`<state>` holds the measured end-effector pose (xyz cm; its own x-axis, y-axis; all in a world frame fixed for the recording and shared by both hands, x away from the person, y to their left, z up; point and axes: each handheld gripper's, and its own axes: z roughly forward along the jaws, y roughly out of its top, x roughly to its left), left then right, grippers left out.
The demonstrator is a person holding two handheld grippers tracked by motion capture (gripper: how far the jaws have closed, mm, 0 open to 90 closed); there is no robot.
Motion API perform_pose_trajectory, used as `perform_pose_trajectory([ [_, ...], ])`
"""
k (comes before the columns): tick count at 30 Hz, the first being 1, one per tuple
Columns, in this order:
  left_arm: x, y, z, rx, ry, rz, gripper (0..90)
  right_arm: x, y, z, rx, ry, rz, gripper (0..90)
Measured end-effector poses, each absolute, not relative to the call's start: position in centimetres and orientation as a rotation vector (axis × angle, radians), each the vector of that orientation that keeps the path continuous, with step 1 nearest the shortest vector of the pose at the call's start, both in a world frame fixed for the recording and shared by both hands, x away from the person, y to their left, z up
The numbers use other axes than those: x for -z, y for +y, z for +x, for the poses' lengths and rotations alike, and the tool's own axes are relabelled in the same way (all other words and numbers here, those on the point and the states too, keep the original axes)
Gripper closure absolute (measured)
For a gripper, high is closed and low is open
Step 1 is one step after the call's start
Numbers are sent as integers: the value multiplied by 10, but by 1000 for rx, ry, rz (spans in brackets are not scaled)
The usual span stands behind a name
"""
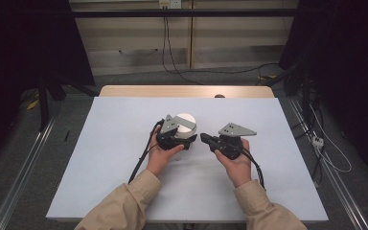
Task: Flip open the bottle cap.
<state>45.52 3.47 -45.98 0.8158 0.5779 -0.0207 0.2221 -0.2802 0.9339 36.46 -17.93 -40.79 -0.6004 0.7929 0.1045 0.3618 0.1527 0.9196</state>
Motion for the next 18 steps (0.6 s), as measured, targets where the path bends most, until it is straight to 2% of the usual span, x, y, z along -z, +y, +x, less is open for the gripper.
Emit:
perform_pose_trajectory([
  [18, 460, 34, 455, -399, 606, 1871, 184, 411, -173, 380, -1386, 2039, 1119, 900],
])
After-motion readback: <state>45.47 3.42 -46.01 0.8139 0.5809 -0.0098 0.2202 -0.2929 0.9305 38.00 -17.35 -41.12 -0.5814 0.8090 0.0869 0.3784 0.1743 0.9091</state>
